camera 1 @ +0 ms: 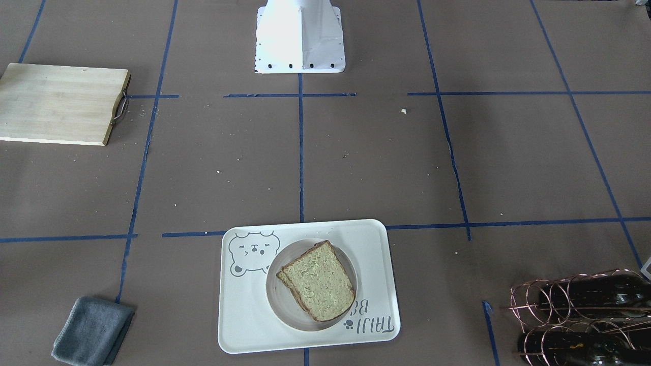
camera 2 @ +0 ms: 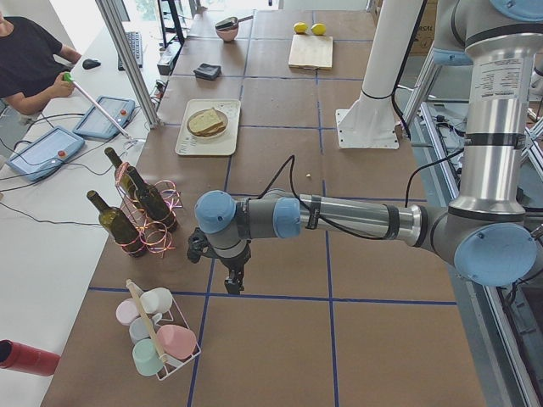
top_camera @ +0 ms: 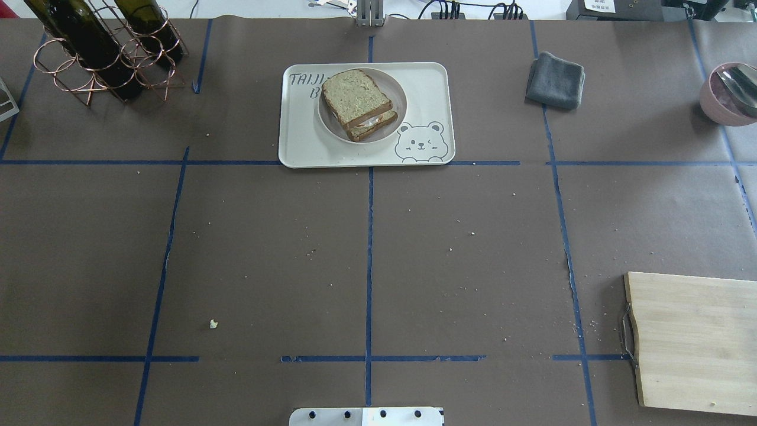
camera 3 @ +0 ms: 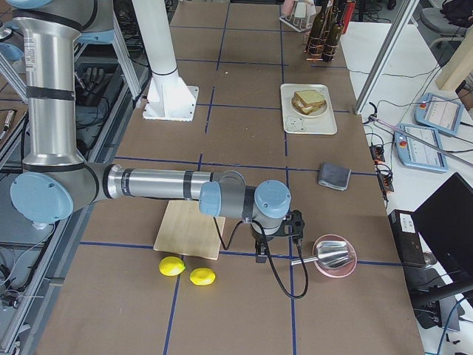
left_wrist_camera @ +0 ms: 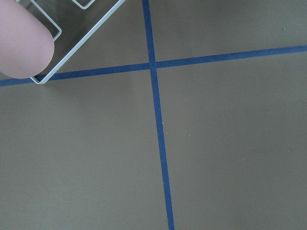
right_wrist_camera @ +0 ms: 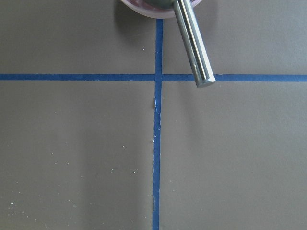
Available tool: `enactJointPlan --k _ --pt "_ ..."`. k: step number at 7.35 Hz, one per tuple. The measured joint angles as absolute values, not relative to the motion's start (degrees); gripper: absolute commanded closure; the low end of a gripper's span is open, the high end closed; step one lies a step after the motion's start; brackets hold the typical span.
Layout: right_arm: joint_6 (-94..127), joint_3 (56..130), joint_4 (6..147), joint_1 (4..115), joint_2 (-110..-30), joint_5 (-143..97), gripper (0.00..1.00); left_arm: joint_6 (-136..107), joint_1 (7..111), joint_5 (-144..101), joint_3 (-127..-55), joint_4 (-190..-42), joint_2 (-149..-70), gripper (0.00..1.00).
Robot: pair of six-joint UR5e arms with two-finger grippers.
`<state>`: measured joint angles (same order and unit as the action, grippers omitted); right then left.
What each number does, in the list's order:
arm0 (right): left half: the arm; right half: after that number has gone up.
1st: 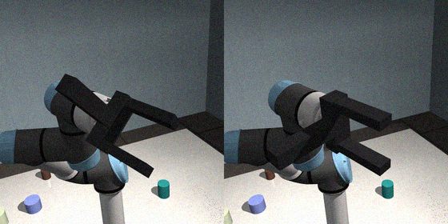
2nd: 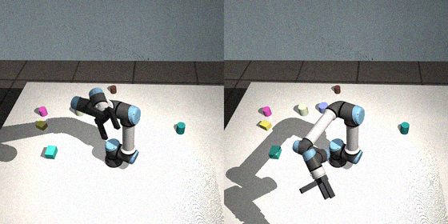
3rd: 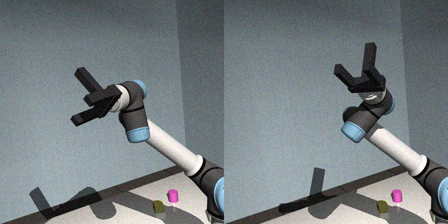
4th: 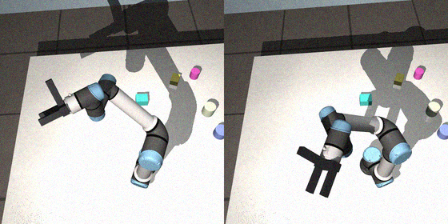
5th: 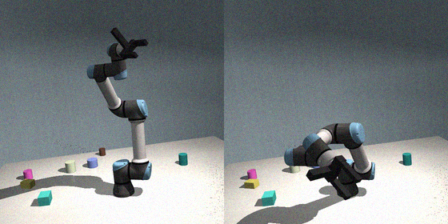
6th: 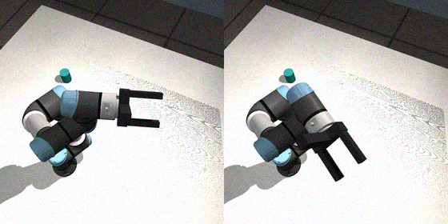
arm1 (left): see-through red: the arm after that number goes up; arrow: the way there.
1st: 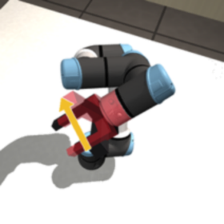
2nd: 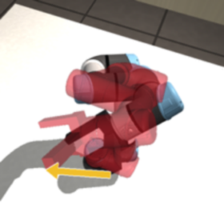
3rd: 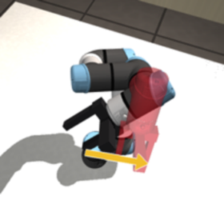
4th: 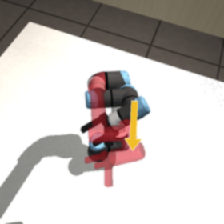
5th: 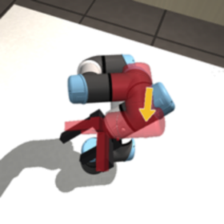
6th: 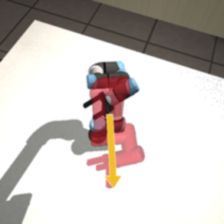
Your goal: Make sandwich and place on tray
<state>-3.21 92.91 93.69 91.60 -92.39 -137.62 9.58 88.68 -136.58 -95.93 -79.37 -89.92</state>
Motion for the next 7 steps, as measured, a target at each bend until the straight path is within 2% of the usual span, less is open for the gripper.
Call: enactJointPlan --k 7 --pt "-3.2 93.2 93.7 92.2 -92.4 -137.6 0.0 9.4 88.7 -136.5 -96.0 -79.3 -90.0 0.0"
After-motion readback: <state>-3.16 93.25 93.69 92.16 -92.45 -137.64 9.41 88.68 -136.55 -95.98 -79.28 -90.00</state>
